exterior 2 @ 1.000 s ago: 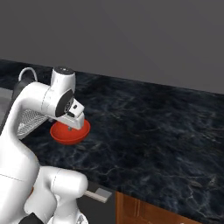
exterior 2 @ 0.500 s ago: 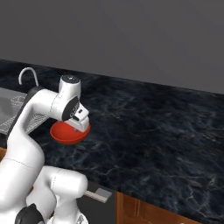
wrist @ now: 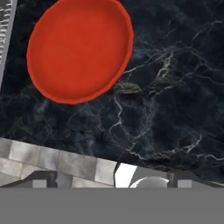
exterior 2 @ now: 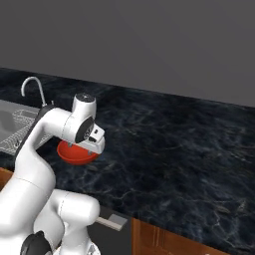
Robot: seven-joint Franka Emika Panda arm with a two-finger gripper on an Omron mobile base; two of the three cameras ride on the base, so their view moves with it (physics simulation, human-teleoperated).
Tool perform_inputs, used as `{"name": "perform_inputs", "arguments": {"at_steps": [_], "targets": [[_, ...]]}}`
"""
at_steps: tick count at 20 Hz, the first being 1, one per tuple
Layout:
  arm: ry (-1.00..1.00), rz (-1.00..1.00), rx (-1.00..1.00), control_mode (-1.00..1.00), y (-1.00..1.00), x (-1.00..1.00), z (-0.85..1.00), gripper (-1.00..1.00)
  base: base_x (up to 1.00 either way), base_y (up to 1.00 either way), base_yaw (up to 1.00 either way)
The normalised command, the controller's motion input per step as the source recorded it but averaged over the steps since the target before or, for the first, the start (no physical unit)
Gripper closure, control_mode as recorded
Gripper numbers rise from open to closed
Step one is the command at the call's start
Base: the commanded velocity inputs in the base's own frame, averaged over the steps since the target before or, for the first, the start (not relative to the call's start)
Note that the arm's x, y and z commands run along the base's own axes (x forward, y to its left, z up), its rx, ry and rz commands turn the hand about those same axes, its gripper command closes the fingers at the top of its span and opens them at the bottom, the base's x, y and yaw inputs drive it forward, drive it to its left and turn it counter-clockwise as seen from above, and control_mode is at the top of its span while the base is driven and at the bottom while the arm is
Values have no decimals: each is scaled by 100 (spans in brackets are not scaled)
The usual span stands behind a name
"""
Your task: Clear the mugs and bowl far away from the sink.
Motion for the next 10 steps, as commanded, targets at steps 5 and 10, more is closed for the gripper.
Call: {"name": "perform_inputs", "arguments": {"at_steps": [5,10], "targets": [[0,5,-4,-100,0,2,-36,-100,0,0,0],[0,2,-3,-100,0,25,-29,-100,0,0,0]]}}
